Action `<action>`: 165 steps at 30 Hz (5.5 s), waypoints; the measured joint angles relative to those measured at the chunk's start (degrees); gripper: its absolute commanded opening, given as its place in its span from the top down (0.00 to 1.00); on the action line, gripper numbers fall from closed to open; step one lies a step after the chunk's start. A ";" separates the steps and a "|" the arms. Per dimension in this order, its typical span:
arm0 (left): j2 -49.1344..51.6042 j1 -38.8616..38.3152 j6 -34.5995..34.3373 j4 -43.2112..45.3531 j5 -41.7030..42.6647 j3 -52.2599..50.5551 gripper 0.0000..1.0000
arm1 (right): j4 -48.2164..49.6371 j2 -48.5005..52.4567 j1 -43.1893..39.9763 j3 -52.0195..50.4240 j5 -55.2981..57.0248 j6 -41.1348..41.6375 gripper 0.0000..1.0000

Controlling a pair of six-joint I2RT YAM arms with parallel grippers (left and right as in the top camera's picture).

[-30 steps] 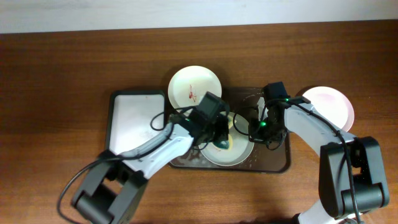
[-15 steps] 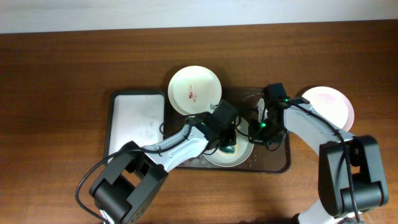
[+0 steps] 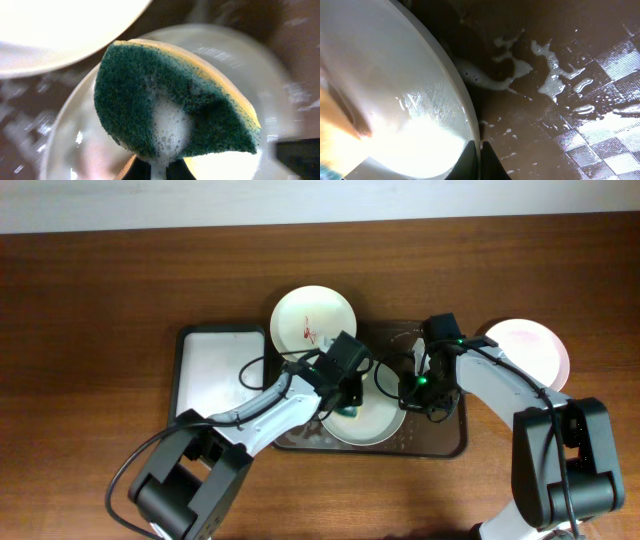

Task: Clean dirty plates on tray and stack at the side
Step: 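Scrub the pale green plate held by the right gripper with the sponge, then move the sponge with the left gripper back over the white tray, then lift the pale green plate with the right gripper onto the pink plate, then move the right gripper to the red-stained white plate and grip its rim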

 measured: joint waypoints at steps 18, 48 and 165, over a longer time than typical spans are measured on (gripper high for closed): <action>1.95 -2.38 -3.15 -3.54 -0.72 0.26 1.00 | -0.09 0.00 0.00 0.00 0.00 0.37 0.96; -17.77 30.58 19.89 -22.99 3.58 -0.59 1.00 | -6.78 -14.75 0.07 8.72 20.55 0.09 0.96; -7.23 35.10 22.88 -20.39 4.20 -2.10 1.00 | 4.72 -2.54 1.11 29.07 1.49 -16.46 0.54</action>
